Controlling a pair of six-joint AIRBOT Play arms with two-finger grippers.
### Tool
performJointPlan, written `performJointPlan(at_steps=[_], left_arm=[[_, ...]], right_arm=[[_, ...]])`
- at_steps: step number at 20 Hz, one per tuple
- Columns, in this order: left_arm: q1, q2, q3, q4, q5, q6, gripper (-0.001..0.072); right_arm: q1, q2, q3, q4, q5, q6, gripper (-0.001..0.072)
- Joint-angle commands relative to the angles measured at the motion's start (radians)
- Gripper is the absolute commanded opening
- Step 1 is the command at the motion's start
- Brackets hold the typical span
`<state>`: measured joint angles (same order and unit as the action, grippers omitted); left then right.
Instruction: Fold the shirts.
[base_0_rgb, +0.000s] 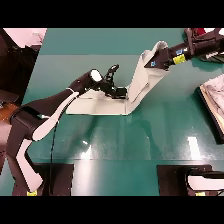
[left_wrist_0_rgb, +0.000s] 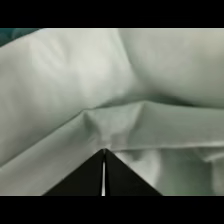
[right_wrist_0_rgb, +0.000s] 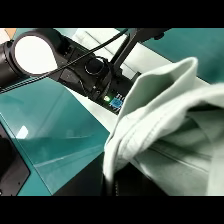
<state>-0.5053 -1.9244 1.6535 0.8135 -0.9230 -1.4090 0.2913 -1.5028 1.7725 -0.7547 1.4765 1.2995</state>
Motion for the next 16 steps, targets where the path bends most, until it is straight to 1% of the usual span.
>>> performJointPlan(at_steps=[1, 5, 8, 11, 13, 15, 16], left_arm=[[0.035, 0.073, 0.002, 0.124, -0.023, 0.002, 0.0024], [0.167, 0.22, 0.002, 0.21, -0.106, 0.003, 0.0026], [0.301, 0.333, 0.002, 0.263, -0.189, 0.003, 0.0026], [0.422, 0.434, 0.002, 0.321, -0.251, 0.005, 0.0026], [0.494, 0.491, 0.002, 0.339, -0.29, 0.023, 0.0026], [0.552, 0.529, 0.003, 0.339, -0.325, 0.022, 0.0026], [0.574, 0.541, 0.003, 0.338, -0.341, 0.022, 0.0026]], right_arm=[[0.037, -0.011, 0.004, 0.002, -0.011, -0.01, 0.0011], [0.111, -0.043, 0.004, 0.003, -0.05, -0.011, 0.0011], [0.203, -0.087, 0.004, 0.004, -0.132, -0.026, 0.0012], [0.325, -0.157, 0.004, 0.004, -0.27, -0.083, 0.0013], [0.413, -0.216, 0.004, 0.004, -0.404, -0.124, 0.0013], [0.496, -0.286, 0.008, 0.004, -0.542, -0.132, 0.0014], [0.534, -0.336, 0.042, 0.004, -0.576, -0.142, 0.0015]])
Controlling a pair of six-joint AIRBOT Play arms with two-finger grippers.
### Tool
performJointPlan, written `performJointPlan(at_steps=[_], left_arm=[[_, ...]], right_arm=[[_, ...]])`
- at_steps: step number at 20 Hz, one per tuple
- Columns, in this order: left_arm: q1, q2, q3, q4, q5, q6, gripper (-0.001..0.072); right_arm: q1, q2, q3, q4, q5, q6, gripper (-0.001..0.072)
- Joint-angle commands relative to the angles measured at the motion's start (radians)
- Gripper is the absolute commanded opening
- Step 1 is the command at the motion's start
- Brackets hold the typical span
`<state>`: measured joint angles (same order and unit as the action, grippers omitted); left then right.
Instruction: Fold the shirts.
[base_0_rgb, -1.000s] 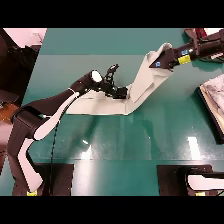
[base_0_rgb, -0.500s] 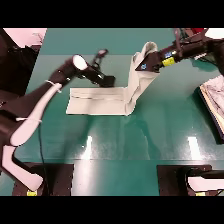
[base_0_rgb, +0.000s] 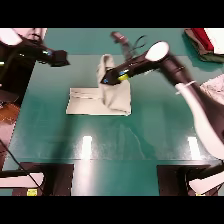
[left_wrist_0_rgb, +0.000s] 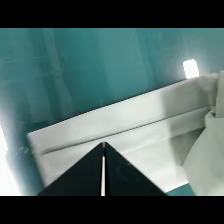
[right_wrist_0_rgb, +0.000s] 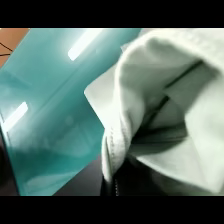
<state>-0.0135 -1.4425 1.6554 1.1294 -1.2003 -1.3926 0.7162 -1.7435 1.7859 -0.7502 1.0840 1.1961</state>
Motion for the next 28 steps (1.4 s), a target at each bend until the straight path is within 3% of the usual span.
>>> performJointPlan(at_steps=[1, 2, 4, 5, 8, 13, 18, 21, 28], left_arm=[[0.094, 0.064, 0.002, 0.023, -0.078, 0.005, 0.0026], [0.101, 0.066, 0.002, 0.022, -0.094, 0.005, 0.0026], [0.101, 0.065, 0.001, 0.022, -0.115, 0.005, 0.0026], [0.101, 0.065, 0.002, 0.017, -0.117, 0.005, 0.0026], [0.101, 0.065, 0.002, 0.015, -0.12, 0.006, 0.0026], [0.101, 0.065, 0.001, 0.015, -0.128, 0.013, 0.0026], [0.1, 0.065, 0.001, 0.015, -0.126, 0.013, 0.0026], [0.1, 0.065, 0.0, 0.011, -0.109, 0.013, 0.0026], [0.1, 0.065, 0.0, 0.003, -0.1, 0.013, 0.0026]], right_arm=[[0.144, -0.151, 0.083, -0.001, -0.202, -0.063, 0.0022], [0.171, -0.204, 0.146, -0.002, -0.203, -0.072, 0.0085], [0.206, -0.299, 0.266, -0.001, -0.183, -0.071, 0.0487], [0.209, -0.316, 0.288, -0.001, -0.174, -0.064, 0.0597], [0.166, -0.256, 0.218, -0.012, -0.122, -0.048, 0.0594], [-0.078, -0.076, -0.055, -0.013, 0.126, -0.032, 0.0571], [-0.348, 0.105, -0.488, 0.0, 0.08, 0.052, 0.0571], [-0.419, 0.128, -0.64, 0.114, 0.022, 0.06, 0.0579], [-0.29, -0.024, -0.545, 0.214, -0.015, 0.037, 0.058]])
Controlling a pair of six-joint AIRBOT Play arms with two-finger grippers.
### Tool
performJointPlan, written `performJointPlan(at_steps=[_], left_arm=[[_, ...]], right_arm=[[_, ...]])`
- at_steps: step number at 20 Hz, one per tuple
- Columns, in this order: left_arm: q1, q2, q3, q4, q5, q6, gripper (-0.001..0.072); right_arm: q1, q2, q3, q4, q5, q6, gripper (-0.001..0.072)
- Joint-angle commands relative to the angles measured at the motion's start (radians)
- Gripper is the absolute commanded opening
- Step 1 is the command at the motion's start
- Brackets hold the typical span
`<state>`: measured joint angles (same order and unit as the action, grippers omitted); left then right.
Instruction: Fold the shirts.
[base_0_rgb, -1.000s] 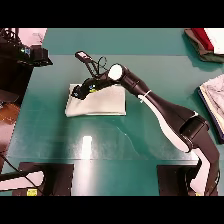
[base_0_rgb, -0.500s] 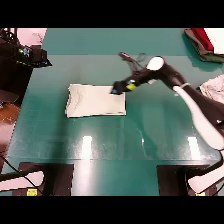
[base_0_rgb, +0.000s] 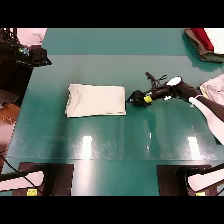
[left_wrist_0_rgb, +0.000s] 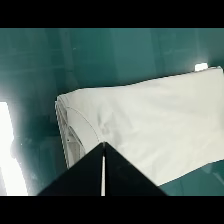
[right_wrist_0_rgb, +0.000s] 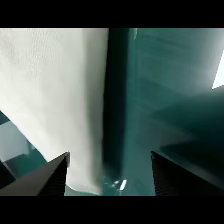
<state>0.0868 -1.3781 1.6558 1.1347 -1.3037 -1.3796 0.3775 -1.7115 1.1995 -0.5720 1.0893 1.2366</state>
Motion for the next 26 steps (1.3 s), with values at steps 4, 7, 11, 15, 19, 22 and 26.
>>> performJointPlan(at_steps=[4, 7, 11, 15, 19, 22, 26], left_arm=[[0.0, 0.0, 0.0, -0.002, 0.002, 0.0, 0.0026], [0.0, 0.0, 0.0, -0.009, -0.001, 0.0, 0.0026], [0.0, 0.0, 0.0, -0.027, -0.02, 0.0, 0.0026], [-0.029, 0.0, -0.002, -0.04, -0.036, 0.0, 0.0026], [-0.151, 0.0, -0.002, -0.04, -0.02, 0.001, 0.0026], [-0.251, 0.0, -0.002, -0.042, 0.048, 0.0, 0.0026], [-0.357, 0.0, -0.002, -0.043, 0.142, -0.001, 0.0026]], right_arm=[[0.144, -0.187, 0.195, 0.174, -0.047, -0.004, 0.0578], [0.186, -0.267, 0.296, 0.213, -0.05, -0.004, 0.0534], [0.206, -0.286, 0.349, 0.206, -0.05, -0.032, 0.0014], [0.148, -0.201, 0.351, 0.156, -0.022, -0.048, 0.0011], [-0.027, 0.005, 0.351, -0.056, 0.014, 0.016, 0.0012], [-0.224, 0.162, 0.351, -0.2, 0.074, 0.071, 0.0012], [-0.501, 0.292, 0.351, -0.304, 0.097, 0.102, 0.0012]])
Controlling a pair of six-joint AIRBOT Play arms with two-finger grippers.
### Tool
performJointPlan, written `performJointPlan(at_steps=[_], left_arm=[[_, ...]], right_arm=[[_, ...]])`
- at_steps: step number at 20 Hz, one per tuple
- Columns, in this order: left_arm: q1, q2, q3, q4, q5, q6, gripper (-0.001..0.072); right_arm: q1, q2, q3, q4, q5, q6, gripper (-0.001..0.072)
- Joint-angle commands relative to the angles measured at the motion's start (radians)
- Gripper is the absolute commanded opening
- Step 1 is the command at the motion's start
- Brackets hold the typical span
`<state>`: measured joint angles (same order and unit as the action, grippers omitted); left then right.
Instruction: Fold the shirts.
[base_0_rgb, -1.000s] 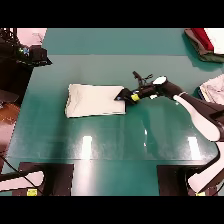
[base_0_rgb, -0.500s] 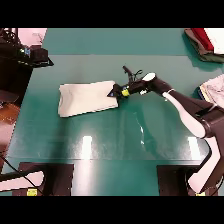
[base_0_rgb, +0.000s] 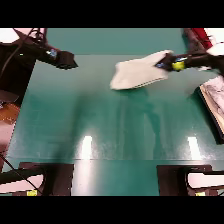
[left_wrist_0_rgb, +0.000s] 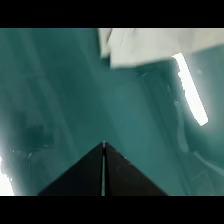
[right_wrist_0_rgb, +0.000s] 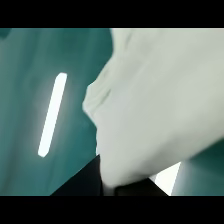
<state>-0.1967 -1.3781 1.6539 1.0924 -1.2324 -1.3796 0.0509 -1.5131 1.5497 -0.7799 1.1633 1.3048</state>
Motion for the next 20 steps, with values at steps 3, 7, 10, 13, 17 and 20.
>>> performJointPlan(at_steps=[3, 7, 10, 13, 17, 20], left_arm=[[-0.132, 0.0, 0.0, -0.001, 0.09, -0.001, 0.0026], [-0.17, 0.0, 0.0, -0.005, 0.09, -0.002, 0.0026], [-0.171, 0.0, 0.0, -0.007, 0.091, -0.005, 0.0026], [-0.171, 0.0, 0.0, -0.005, 0.092, -0.004, 0.0026], [-0.171, 0.0, 0.0, 0.002, 0.092, -0.001, 0.0026], [-0.171, 0.0, 0.0, 0.008, 0.091, 0.0, 0.0026]], right_arm=[[-0.353, 0.112, 0.0, -0.095, 0.014, 0.033, 0.0012], [-0.513, 0.09, 0.002, -0.077, -0.068, 0.029, 0.0012], [-0.577, 0.088, 0.016, -0.077, -0.119, 0.029, 0.0011], [-0.597, 0.089, 0.109, -0.077, -0.095, -0.03, 0.0011], [-0.597, 0.089, 0.278, -0.086, 0.01, -0.032, 0.0011], [-0.597, 0.092, 0.368, -0.146, 0.082, -0.031, 0.0011]])
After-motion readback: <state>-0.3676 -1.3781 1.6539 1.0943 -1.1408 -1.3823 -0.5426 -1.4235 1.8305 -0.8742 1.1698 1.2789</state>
